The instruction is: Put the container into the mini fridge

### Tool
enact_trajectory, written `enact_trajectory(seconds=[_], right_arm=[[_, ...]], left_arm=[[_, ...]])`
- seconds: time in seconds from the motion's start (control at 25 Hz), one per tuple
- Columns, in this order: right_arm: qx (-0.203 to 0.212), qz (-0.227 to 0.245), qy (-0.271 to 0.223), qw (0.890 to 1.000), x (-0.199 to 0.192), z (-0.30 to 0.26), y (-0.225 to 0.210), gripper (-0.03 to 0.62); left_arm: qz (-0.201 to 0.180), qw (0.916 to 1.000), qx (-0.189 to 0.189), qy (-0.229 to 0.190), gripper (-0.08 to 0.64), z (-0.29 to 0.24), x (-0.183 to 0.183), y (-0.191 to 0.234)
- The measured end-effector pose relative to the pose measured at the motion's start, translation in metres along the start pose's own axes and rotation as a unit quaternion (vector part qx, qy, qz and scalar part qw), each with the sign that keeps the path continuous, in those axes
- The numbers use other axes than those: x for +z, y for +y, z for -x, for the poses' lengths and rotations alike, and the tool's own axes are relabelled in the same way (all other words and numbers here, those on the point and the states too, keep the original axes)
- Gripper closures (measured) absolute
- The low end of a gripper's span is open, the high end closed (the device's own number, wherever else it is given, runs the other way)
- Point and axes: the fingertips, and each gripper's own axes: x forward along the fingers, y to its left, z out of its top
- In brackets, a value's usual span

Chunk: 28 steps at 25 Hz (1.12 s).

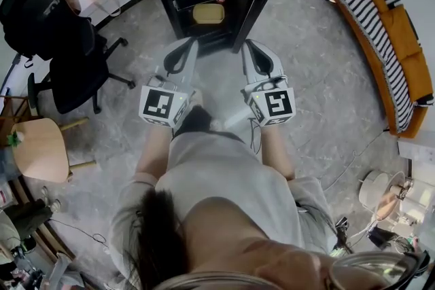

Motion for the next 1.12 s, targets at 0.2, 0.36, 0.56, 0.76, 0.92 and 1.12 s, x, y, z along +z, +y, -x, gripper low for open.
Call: enact_trajectory(seconds=[0.2, 0.36, 0.56, 0.76, 0.92, 1.12], right_arm=[[-0.007, 0.005, -0.013, 1.0, 0.009, 0.003, 0.004, 0.594], [-0.008, 0.007, -0.02, 1.0, 0.015, 0.006, 0.004, 0.594], [-0.01, 0.009, -0.023, 1.0, 0.017, 0.007, 0.01, 0.594], [-0.01, 0.008, -0.021, 1.0, 0.019, 0.005, 0.015, 0.594], [-0.008, 0.011, -0.021, 1.0, 0.02, 0.002, 0.02, 0.594], [-0.004, 0.017, -0.026, 1.0, 0.018, 0.003, 0.027, 0.594]], left_arm=[[-0.001, 1.0, 0.0, -0.006, 0.558, 0.004, 0.005, -0.001], [-0.005, 0.9999, 0.0, -0.009, 0.56, 0.005, 0.008, -0.004], [-0.007, 0.9999, 0.001, -0.01, 0.558, 0.012, 0.008, -0.003], [-0.007, 0.9999, 0.0, -0.014, 0.558, 0.016, 0.012, -0.001], [-0.007, 0.9998, 0.002, -0.017, 0.558, 0.02, 0.014, 0.002], [-0.011, 0.9997, 0.002, -0.02, 0.558, 0.027, 0.012, 0.003]])
